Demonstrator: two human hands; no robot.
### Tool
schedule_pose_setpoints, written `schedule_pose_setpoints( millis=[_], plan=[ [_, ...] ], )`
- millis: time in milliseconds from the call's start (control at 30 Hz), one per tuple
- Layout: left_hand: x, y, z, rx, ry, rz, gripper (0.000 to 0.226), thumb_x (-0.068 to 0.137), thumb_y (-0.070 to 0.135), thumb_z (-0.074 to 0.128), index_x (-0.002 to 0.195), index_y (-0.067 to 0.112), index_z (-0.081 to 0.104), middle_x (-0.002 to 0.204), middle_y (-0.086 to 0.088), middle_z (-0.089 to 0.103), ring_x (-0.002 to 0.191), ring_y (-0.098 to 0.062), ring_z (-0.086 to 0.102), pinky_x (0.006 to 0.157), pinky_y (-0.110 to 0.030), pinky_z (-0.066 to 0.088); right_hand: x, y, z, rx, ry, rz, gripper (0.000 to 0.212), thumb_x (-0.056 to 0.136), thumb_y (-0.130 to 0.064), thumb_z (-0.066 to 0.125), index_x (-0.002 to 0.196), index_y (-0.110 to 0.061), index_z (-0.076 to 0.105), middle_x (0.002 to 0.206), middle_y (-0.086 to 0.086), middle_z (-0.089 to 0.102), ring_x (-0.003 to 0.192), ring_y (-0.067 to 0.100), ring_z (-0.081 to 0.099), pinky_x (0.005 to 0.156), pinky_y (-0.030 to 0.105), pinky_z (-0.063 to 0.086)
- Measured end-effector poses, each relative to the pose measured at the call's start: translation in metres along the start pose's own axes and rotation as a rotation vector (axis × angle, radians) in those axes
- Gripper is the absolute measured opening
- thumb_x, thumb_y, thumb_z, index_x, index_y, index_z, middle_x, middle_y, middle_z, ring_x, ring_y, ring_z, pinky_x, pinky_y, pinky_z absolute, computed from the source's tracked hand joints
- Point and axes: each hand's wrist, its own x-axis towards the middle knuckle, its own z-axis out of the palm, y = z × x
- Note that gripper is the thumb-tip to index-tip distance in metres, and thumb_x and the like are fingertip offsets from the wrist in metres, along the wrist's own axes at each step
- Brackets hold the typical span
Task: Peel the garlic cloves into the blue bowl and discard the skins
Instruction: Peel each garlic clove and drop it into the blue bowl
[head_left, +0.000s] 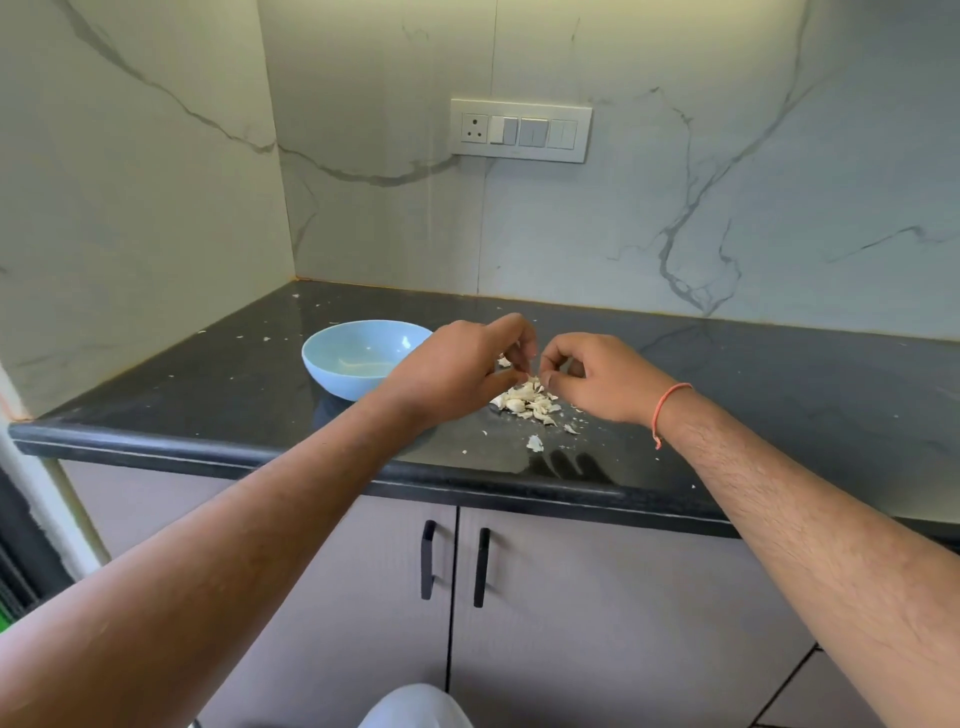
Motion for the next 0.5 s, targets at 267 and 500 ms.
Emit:
schedule_pose_setpoints(
  millis=[267, 500],
  plan=[
    [0.002, 0.0, 0.009, -0.02, 0.034, -0.015, 0.024, 0.093, 0.023, 0.077, 0.111, 0.023, 0.061, 0.096, 0.02, 0.074, 0.068, -0.011, 0.068, 0.069, -0.033, 0.057, -0.004, 0.013, 0.007, 0.166, 0.034, 0.025, 0.013, 0.095, -0.024, 0.074, 0.108, -0.029, 0.072, 0.086, -0.025, 0.068, 0.053, -0.004, 0.053, 0.06, 0.011, 0.039],
    [0.004, -0.001, 0.009, -0.081, 0.105, -0.057, 0.029, 0.088, 0.024, 0.084, 0.11, 0.024, 0.065, 0.095, 0.018, 0.074, 0.065, -0.003, 0.066, 0.062, -0.022, 0.051, -0.011, 0.015, 0.005, 0.447, 0.096, 0.052, 0.009, 0.095, -0.025, 0.076, 0.099, -0.02, 0.082, 0.076, -0.01, 0.076, 0.057, -0.002, 0.054, 0.052, 0.009, 0.039]
  ],
)
